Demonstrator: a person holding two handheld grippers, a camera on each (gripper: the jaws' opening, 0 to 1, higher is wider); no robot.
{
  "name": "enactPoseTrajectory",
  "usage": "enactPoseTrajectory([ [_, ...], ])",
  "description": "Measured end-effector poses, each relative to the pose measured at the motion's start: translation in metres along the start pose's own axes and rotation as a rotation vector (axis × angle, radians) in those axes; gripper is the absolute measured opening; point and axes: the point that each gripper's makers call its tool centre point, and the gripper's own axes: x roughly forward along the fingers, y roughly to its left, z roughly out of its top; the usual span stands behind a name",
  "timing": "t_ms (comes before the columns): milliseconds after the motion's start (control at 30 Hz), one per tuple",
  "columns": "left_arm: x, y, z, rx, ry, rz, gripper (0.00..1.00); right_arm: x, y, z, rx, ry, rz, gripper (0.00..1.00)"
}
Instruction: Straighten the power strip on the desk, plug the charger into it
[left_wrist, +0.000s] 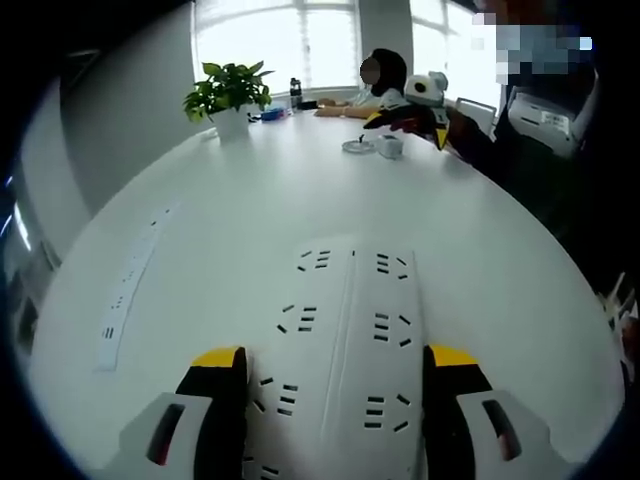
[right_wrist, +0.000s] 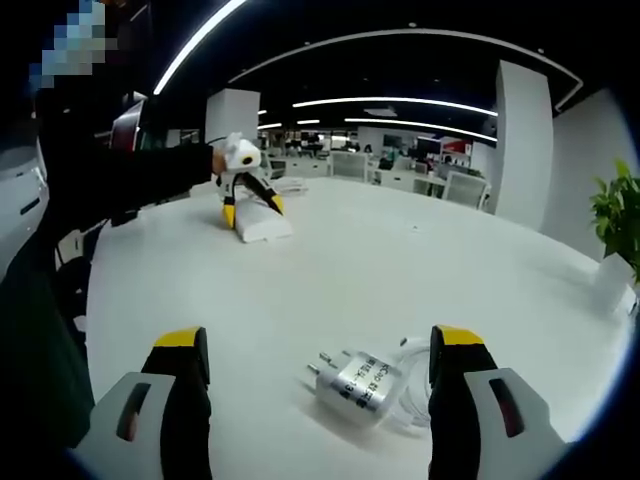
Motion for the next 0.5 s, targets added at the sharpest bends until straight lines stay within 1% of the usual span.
enactPoseTrajectory([
  [200, 0.0008, 0.0001, 0.001, -0.007, -0.014, 0.014, 0.71, 0.0003, 0.0035, 0.0012, -0.005, -0.006, 0.01, 0.91],
  [500, 0.0022, -0.0024, 0.0013, -0.016, -0.013, 0.031, 0.72, 0.0001, 0.004, -0.0007, -0.002, -0.002, 0.007, 0.9],
])
